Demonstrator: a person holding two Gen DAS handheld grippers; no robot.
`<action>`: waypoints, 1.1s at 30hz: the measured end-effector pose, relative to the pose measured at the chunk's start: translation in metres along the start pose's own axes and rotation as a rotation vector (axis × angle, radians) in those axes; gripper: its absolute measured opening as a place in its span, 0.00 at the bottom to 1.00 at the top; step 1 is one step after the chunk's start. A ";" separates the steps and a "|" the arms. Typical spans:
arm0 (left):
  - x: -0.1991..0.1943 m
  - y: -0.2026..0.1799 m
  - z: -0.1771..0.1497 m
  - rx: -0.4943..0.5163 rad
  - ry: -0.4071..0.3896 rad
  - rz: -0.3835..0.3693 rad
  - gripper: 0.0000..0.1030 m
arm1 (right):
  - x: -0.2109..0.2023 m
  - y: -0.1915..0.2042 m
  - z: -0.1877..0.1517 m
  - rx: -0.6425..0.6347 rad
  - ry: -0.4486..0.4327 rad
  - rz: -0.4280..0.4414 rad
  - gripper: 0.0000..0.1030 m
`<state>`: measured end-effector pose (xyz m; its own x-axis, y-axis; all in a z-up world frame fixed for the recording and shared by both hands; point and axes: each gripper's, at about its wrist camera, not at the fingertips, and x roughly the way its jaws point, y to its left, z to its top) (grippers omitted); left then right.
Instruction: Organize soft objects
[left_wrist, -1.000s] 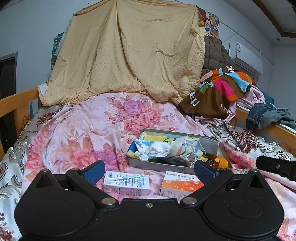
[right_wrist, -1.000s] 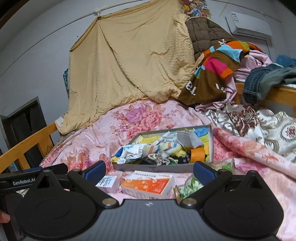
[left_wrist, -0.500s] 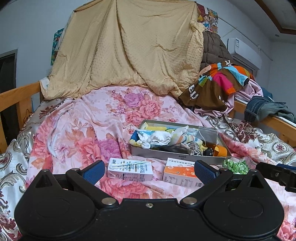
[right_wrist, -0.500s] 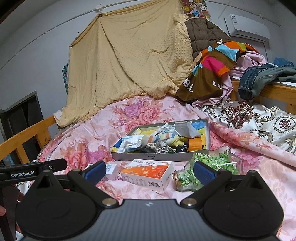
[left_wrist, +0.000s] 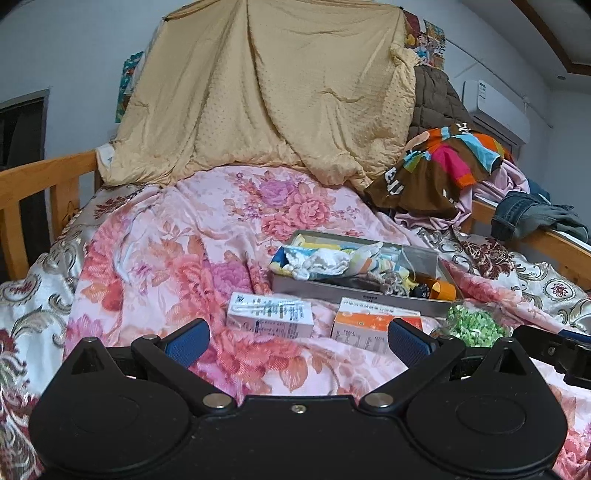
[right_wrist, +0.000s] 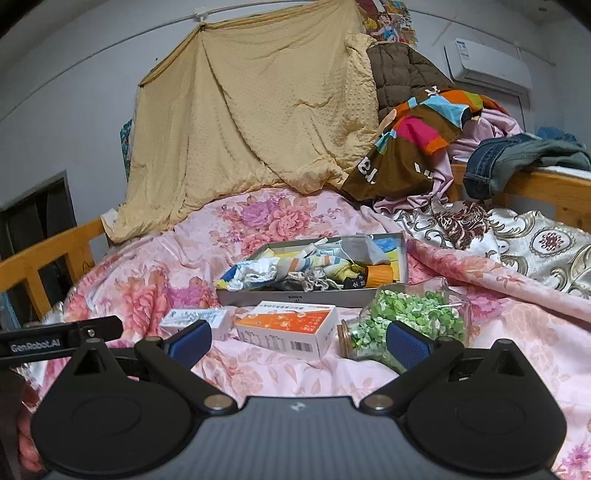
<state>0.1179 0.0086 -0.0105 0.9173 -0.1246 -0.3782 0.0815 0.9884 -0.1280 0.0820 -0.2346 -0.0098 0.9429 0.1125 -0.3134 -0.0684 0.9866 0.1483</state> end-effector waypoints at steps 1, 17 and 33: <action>-0.002 0.000 -0.003 0.003 0.004 -0.002 0.99 | -0.001 0.001 -0.002 -0.005 0.001 -0.004 1.00; -0.023 -0.001 -0.028 0.009 -0.033 -0.016 0.99 | -0.004 0.007 -0.020 -0.030 0.000 0.000 1.00; -0.018 0.006 -0.035 -0.004 -0.014 0.020 0.99 | 0.005 0.006 -0.024 -0.018 0.015 0.020 1.00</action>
<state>0.0886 0.0132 -0.0365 0.9240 -0.1041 -0.3679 0.0620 0.9903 -0.1244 0.0784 -0.2251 -0.0327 0.9362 0.1342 -0.3250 -0.0935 0.9860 0.1377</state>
